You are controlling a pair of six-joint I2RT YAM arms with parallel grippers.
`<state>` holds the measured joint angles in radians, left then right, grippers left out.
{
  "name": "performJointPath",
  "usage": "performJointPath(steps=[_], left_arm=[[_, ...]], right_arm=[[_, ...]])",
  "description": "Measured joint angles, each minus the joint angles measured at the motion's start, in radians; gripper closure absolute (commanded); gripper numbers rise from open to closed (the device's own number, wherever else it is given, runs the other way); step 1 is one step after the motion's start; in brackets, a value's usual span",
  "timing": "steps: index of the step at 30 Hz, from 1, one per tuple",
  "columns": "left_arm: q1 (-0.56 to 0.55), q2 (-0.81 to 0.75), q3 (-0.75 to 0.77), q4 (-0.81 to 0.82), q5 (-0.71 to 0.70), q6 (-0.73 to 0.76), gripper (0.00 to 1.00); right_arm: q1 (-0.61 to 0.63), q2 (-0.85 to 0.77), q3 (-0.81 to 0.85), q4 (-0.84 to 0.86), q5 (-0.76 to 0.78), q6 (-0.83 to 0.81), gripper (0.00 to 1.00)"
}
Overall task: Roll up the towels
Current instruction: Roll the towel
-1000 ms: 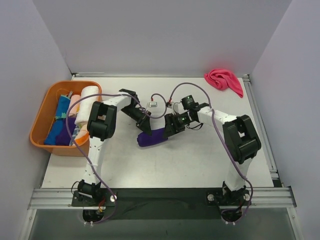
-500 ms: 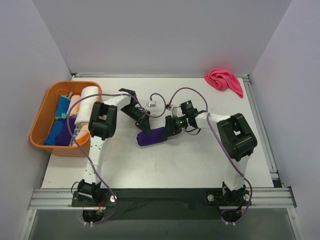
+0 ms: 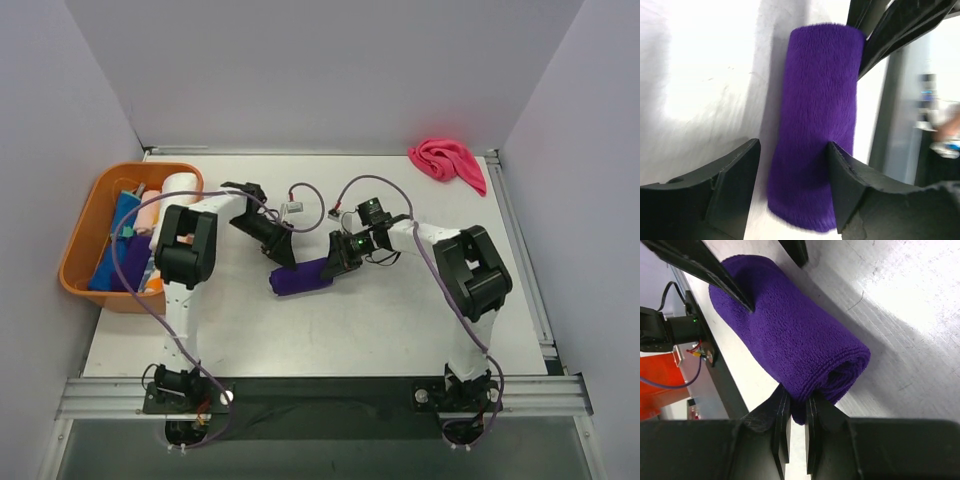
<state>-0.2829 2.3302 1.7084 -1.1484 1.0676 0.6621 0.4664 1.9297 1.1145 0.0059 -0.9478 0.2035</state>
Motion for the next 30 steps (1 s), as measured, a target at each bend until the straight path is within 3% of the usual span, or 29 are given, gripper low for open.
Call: performJointPath(steps=[10,17,23,30], left_arm=[[0.034,-0.497,-0.319,0.34,-0.264,-0.002,0.3],[-0.128,-0.776,-0.579,0.532,-0.47,0.06,0.21],[-0.351,-0.832,-0.703,0.651,-0.646,0.14,0.19],[-0.456,-0.811,-0.725,0.778,-0.789,0.256,0.17]], right_arm=[[-0.029,0.082,0.141,-0.261,-0.031,0.036,1.0],[-0.077,0.116,0.153,-0.318,-0.09,0.111,1.0],[-0.095,0.157,0.176,-0.333,-0.148,0.172,1.0],[-0.109,0.219,0.218,-0.337,-0.216,0.229,1.0]])
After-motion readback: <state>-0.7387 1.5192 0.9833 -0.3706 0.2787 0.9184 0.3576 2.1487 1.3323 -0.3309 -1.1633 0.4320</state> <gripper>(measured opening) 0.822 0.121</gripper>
